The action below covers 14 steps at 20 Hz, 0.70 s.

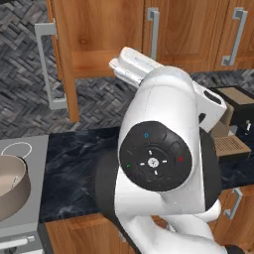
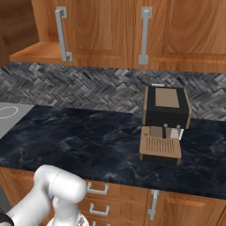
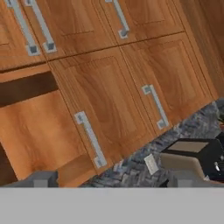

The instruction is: Open the cabinet and move the ladle to the pot. Then close the cabinet.

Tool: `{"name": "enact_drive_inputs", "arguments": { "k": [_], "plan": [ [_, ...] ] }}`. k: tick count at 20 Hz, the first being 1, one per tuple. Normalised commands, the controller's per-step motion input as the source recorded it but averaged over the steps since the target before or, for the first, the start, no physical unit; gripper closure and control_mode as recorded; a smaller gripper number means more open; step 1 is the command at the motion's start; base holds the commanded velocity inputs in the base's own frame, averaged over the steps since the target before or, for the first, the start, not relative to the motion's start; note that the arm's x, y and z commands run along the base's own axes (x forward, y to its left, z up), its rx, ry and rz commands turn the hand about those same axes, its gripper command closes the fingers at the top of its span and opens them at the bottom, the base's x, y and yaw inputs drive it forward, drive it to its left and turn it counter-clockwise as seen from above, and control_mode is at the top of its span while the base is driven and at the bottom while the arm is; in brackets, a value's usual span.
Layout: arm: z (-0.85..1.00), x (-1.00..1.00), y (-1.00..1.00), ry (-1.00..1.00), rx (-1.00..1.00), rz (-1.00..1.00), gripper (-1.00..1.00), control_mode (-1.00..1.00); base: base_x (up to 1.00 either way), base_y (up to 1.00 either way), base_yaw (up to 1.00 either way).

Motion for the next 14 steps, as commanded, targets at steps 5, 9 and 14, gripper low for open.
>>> {"name": "enact_drive_inputs", "arguments": {
  "k": [5, 9, 14],
  "plan": [
    [-0.84, -0.17, 0.09, -0.19, -0.38, -0.04, -1.0, -1.0, 0.0, 0.0, 0.0],
    [-0.61, -0.24, 0.15, -0.17, -0.34, -0.02, -1.0, -1.0, 0.0, 0.0, 0.0],
    [-0.26, -0.2, 0.33, -0.07, -0.27, -0.02, -1.0, -1.0, 0.0, 0.0, 0.0]
  ]
}}
